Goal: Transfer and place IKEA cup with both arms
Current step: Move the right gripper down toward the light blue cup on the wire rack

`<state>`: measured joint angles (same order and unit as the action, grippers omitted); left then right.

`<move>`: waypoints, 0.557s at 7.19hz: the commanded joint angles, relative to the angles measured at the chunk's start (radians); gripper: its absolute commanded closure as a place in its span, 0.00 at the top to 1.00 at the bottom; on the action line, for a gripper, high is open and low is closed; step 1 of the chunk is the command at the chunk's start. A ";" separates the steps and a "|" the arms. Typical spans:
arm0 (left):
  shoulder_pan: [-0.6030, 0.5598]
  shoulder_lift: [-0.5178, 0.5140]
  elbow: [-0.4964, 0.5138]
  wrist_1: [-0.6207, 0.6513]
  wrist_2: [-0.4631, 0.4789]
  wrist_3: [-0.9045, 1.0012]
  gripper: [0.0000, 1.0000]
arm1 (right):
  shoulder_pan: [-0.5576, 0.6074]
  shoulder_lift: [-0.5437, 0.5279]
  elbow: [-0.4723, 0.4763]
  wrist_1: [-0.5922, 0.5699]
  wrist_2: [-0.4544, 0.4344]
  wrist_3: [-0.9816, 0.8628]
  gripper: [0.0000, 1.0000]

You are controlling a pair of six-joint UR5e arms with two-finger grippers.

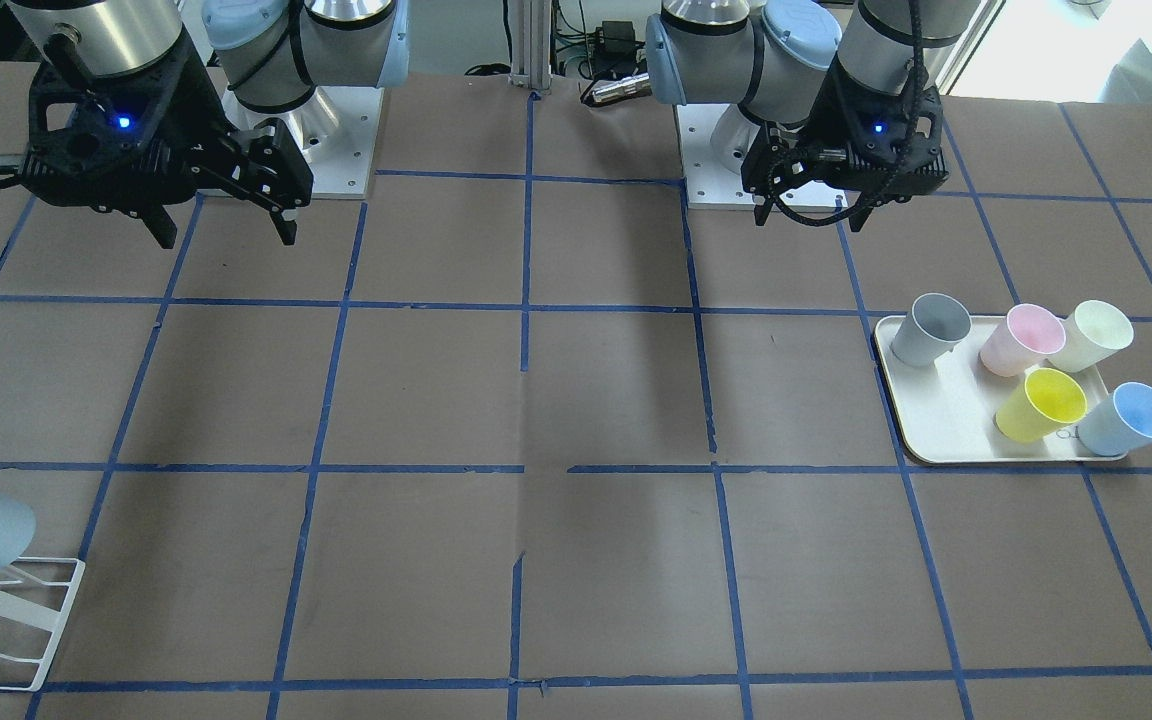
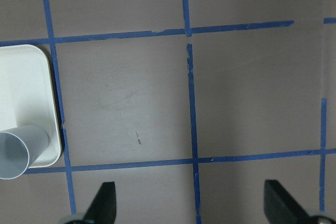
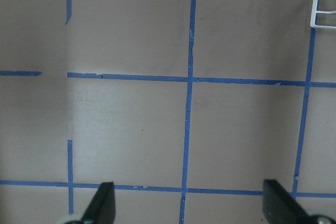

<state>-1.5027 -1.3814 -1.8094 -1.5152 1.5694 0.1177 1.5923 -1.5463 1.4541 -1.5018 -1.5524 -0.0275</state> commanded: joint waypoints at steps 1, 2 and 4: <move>0.001 0.001 -0.001 0.001 0.000 -0.004 1.00 | 0.000 0.000 0.000 0.000 0.000 0.000 1.00; 0.001 0.002 -0.001 0.001 0.000 0.000 1.00 | 0.000 0.000 -0.001 -0.003 0.000 0.000 1.00; 0.001 0.005 -0.002 0.000 0.000 0.002 1.00 | -0.037 0.012 -0.006 -0.014 0.000 -0.056 1.00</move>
<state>-1.5018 -1.3773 -1.8115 -1.5144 1.5693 0.1192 1.5787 -1.5420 1.4516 -1.5077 -1.5524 -0.0425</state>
